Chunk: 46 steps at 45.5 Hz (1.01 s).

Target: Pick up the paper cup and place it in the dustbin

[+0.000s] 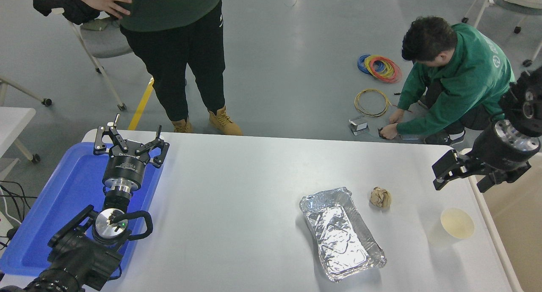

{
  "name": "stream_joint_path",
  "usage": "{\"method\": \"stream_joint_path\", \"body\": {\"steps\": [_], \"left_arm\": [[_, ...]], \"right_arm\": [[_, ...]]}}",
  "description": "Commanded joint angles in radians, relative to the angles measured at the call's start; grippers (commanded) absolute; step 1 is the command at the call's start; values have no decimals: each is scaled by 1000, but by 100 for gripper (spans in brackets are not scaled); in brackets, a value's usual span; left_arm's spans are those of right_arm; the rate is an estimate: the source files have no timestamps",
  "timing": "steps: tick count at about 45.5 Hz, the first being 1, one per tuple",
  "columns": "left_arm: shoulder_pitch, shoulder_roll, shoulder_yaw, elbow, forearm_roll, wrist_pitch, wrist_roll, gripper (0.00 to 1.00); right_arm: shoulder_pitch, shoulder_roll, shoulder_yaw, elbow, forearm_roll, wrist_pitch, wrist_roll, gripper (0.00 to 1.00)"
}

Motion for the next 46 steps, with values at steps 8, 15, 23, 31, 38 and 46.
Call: {"method": "stream_joint_path", "body": {"steps": [8, 15, 23, 31, 38, 46], "left_arm": [[0, 0, 0, 0, 0, -1, 0, 100], [0, 0, 0, 0, 0, 0, 0, 100], [0, 0, 0, 0, 0, 0, 0, 100], [0, 0, 0, 0, 0, 0, 0, 100], [0, 0, 0, 0, 0, 0, 0, 100], [0, 0, 0, 0, 0, 0, 0, 100]], "right_arm": [[-204, -44, 78, -119, -32, -128, 1, 100], [-280, -41, 99, -184, -32, -162, 1, 100], [-342, -42, 101, -224, -32, -175, 7, 100], [-403, -41, 102, -256, -32, -218, 7, 100], [-446, -41, 119, -262, -31, -251, 7, 100], [-506, -38, 139, -305, -31, -293, 8, 100]]}}
